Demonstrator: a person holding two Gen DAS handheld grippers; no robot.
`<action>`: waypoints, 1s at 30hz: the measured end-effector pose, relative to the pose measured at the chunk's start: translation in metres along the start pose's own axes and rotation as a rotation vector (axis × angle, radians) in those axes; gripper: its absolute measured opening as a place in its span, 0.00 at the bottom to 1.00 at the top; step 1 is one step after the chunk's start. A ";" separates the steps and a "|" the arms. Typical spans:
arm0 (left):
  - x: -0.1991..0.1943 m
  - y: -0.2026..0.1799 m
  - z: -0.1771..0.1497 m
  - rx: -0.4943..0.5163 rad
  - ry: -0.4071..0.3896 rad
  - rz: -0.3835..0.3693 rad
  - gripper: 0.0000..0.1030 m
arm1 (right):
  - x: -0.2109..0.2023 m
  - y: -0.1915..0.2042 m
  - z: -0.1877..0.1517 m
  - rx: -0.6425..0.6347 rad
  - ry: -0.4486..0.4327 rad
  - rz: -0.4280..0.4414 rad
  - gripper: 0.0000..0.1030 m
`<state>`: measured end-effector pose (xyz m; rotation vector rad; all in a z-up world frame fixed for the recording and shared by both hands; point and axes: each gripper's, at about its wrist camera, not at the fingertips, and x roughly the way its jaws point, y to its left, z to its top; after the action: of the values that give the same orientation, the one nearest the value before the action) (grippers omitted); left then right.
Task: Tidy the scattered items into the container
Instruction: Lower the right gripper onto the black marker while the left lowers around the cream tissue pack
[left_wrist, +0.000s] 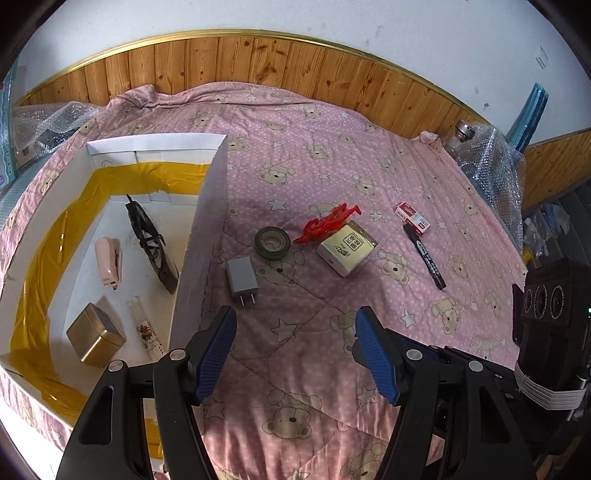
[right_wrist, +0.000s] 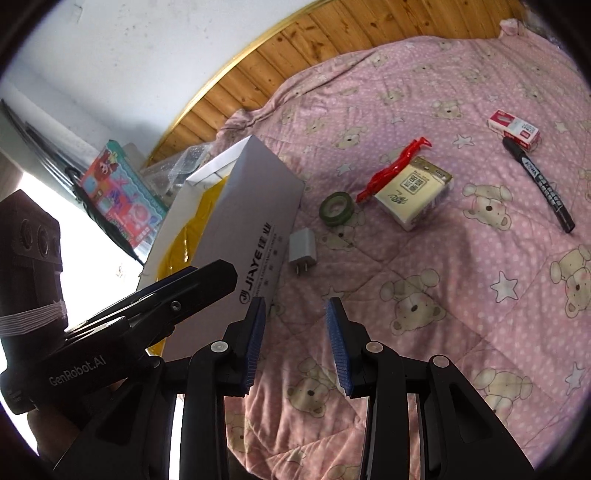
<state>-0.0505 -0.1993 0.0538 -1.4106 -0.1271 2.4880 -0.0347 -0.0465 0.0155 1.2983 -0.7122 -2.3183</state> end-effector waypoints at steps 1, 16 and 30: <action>0.004 -0.002 0.002 0.001 0.006 -0.001 0.66 | 0.000 -0.004 0.002 0.006 0.000 -0.006 0.37; 0.080 -0.040 0.029 0.026 0.093 -0.030 0.66 | -0.004 -0.103 0.032 0.117 -0.031 -0.165 0.36; 0.167 -0.056 0.050 0.070 0.126 -0.008 0.66 | -0.019 -0.165 0.074 0.081 -0.087 -0.364 0.37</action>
<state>-0.1636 -0.0959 -0.0463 -1.5297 -0.0191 2.3648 -0.1036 0.1129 -0.0384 1.4740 -0.6469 -2.6712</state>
